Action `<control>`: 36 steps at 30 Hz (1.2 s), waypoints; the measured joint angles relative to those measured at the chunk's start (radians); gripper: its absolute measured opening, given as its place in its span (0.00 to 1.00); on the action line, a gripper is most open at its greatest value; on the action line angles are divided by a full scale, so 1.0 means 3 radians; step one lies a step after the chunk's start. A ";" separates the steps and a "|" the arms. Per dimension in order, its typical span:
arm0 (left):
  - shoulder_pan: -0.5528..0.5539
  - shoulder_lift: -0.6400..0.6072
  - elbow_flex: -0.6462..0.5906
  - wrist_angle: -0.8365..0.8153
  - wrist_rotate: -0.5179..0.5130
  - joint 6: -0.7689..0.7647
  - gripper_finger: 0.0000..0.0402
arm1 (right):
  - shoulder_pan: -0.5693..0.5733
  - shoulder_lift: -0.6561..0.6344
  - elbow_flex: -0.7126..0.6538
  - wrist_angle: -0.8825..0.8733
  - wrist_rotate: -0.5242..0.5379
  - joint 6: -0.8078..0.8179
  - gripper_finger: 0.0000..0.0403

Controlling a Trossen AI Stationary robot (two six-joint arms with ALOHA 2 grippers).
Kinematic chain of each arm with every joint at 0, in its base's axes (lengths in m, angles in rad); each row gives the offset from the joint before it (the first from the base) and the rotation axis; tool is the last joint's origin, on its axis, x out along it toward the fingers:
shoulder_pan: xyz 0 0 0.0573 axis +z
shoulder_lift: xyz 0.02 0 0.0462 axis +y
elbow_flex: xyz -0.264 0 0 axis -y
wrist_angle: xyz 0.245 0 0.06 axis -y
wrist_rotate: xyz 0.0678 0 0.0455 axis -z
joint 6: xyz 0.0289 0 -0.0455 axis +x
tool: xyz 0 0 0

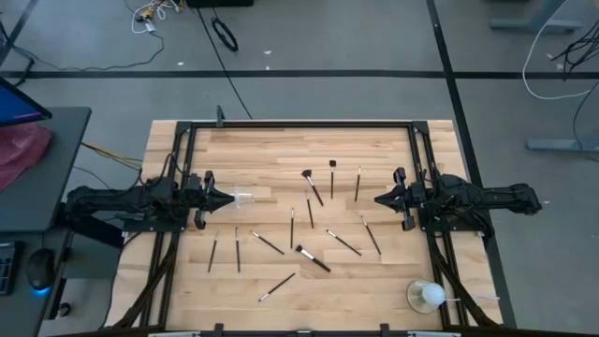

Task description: Put items in baskets/containers

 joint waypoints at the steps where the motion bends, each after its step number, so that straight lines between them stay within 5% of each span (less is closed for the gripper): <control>1: 0.0000 0.0000 0.0001 0.0000 0.0000 0.0000 0.06 | 0.0000 0.0000 0.0001 0.0000 0.0000 -0.0001 0.06; 19: 0.0001 0.0000 0.0001 0.0001 0.0000 0.0000 0.06 | 0.0000 0.0000 0.0000 0.0026 0.0004 -0.0001 0.06; 36: 0.0001 0.0000 0.0001 0.0001 -0.0001 0.0000 0.06 | 0.0007 0.0232 0.0001 0.1876 0.0056 0.0728 0.06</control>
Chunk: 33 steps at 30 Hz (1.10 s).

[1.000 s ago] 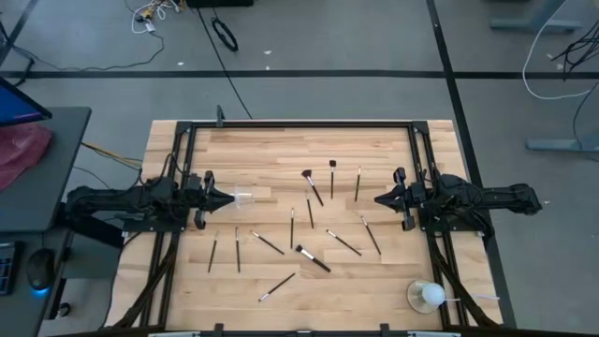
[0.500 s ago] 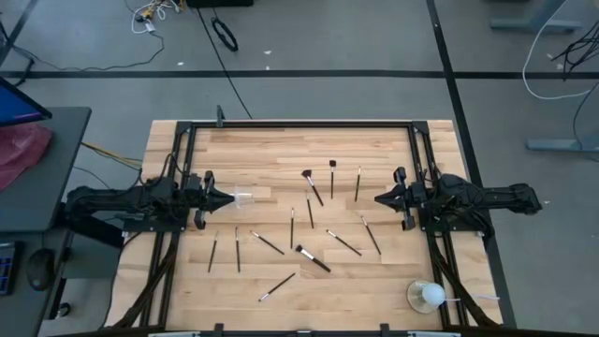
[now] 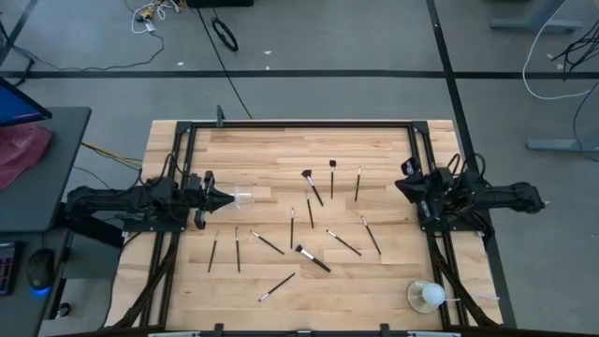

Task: Put items in baskets/containers
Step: Put the black blush brush into the transparent organizer

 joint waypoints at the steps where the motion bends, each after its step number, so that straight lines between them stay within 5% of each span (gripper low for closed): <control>1: 0.0001 0.0000 0.0000 -0.0001 0.0001 0.0000 0.06 | 0.0000 0.0063 0.0000 0.0086 0.0003 0.0043 0.06; 10: -0.0001 0.0000 0.0000 0.0001 -0.0001 0.0000 0.06 | 0.0000 0.1119 0.0001 0.0629 -0.0152 0.0144 0.06; 16: 0.0000 0.0000 -0.0001 0.0001 0.0000 0.0000 0.06 | 0.0003 0.2030 0.0159 0.0968 0.0076 0.0343 0.06; 22: 0.0000 0.0000 0.0000 0.0001 0.0000 0.0000 0.06 | 0.0107 0.2969 0.0830 0.0415 0.0120 0.0357 0.14; 33: 0.0000 0.0000 -0.0001 0.0001 0.0001 0.0000 0.06 | 0.0705 0.4368 0.2287 -0.1303 0.0421 0.0359 0.50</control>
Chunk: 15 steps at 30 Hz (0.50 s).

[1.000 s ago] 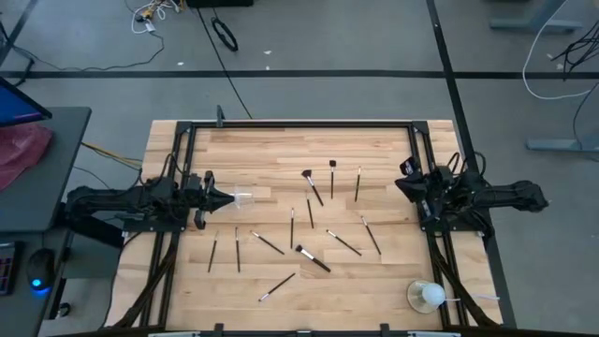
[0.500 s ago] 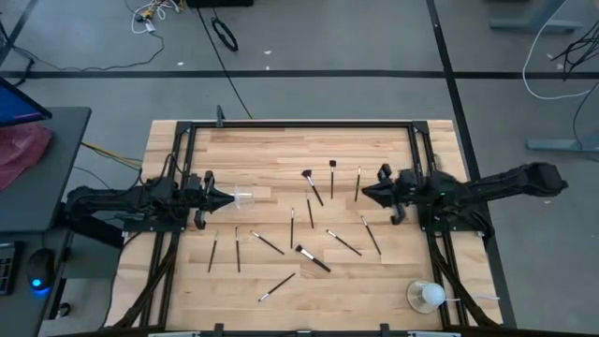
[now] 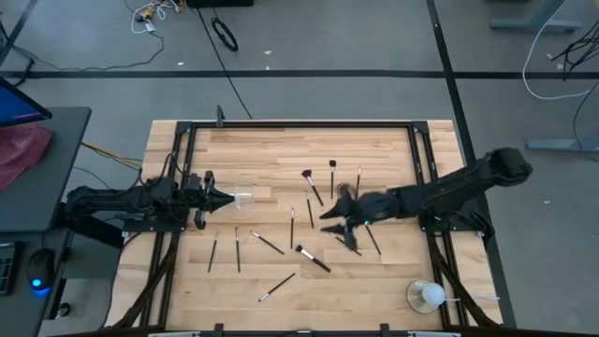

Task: Put items in baskets/containers
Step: Put the black blush brush into the transparent organizer

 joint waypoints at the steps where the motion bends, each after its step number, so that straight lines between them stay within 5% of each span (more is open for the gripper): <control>1: 0.0000 0.0000 0.0001 0.0000 -0.0001 0.0000 0.06 | 0.0063 0.0100 0.0099 -0.0119 0.0070 0.0045 0.53; 15: 0.0001 0.0000 0.0001 -0.0001 -0.0001 0.0000 0.06 | 0.0852 0.1291 0.0652 -0.0364 0.1179 0.0612 0.61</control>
